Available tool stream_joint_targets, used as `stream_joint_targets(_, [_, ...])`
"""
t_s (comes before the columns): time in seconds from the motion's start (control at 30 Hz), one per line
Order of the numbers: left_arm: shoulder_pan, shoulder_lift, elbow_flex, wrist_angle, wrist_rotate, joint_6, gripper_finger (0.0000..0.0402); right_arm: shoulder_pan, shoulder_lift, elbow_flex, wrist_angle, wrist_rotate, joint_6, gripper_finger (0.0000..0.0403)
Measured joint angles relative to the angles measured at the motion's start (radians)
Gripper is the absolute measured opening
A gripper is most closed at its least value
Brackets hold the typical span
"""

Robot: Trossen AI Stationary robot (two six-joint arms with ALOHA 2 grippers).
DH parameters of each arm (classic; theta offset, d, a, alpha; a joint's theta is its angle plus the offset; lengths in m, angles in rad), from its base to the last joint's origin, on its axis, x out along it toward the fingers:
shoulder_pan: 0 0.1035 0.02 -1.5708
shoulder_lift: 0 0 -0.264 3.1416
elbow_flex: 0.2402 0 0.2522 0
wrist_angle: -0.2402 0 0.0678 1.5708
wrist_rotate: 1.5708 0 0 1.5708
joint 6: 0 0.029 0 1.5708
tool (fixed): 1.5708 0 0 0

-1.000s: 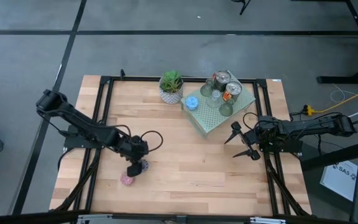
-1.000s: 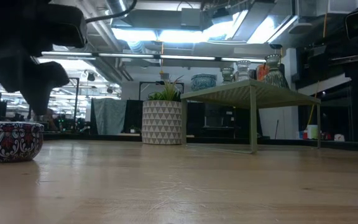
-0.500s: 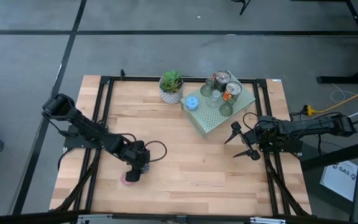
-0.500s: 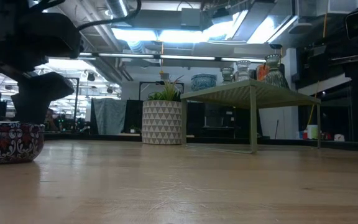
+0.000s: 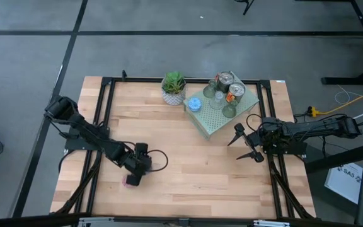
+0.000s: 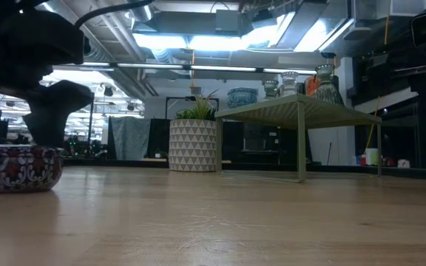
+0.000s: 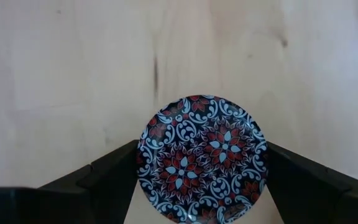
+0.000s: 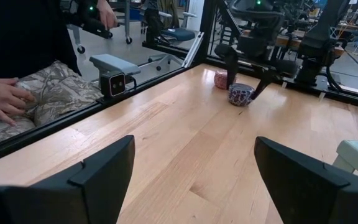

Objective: Pick & Place candle stick holders
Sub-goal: Align the black and red scented candle with the other blue scented candle on the shelf

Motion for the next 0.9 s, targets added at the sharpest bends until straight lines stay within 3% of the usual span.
stream_joint_targets(0.43, [0.086,0.055,0.002,0.035,-0.009,0.049,0.0303,0.0,0.0,0.0,0.0,0.0,0.0,0.0332])
stream_joint_targets(0.9, [0.235,0.057,-0.004,0.192,-0.002,0.186,0.029,0.0,0.0,0.0,0.0,0.0,0.0,0.0332])
